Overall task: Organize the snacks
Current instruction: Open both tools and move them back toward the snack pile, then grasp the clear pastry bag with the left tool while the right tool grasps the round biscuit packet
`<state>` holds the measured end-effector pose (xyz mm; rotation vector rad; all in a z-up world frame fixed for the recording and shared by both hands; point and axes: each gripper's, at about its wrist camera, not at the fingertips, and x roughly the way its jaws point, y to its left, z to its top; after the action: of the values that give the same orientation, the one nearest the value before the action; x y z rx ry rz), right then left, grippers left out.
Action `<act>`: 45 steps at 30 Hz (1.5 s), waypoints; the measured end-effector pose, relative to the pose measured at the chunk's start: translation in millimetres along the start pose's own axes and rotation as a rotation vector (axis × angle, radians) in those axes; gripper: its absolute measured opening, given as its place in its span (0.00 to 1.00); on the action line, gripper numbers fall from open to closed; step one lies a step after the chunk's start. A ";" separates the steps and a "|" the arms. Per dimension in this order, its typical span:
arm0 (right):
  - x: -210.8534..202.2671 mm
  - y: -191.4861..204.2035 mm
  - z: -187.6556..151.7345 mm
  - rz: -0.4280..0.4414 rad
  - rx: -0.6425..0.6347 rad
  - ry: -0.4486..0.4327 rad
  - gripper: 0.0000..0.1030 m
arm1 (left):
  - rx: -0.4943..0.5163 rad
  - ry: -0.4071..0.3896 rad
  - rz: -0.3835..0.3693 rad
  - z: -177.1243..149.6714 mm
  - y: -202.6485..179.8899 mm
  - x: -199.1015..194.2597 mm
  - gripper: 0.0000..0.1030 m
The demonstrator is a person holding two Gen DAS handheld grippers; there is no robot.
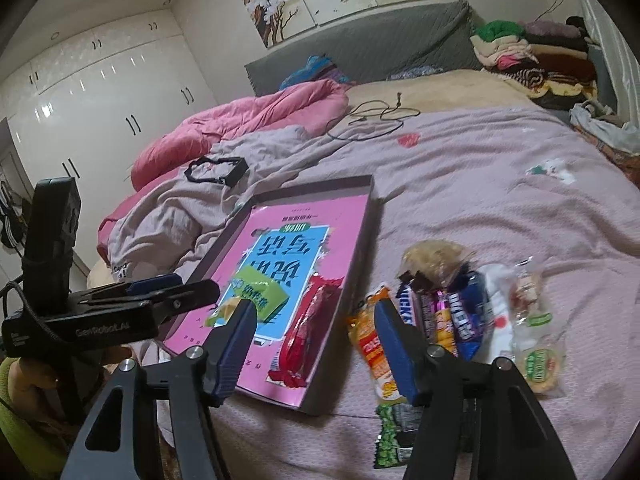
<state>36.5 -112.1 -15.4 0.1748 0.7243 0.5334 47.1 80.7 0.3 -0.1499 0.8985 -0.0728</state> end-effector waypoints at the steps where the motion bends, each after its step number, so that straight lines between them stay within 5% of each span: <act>1: -2.1 -1.3 0.6 -0.007 -0.001 -0.006 0.63 | 0.004 0.000 -0.004 0.1 -1.8 -0.7 0.76; 31: -55.0 -59.1 3.8 -0.184 0.059 -0.129 0.64 | 0.122 -0.014 -0.063 4.9 -62.6 -16.8 0.76; 45: -54.6 -98.4 -5.2 -0.318 0.130 -0.074 0.64 | 0.173 -0.003 -0.068 22.8 -95.3 1.7 0.76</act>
<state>38.6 -224.7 -20.0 0.1954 0.6984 0.1758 66.0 -11.3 28.2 -0.0190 0.8799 -0.2134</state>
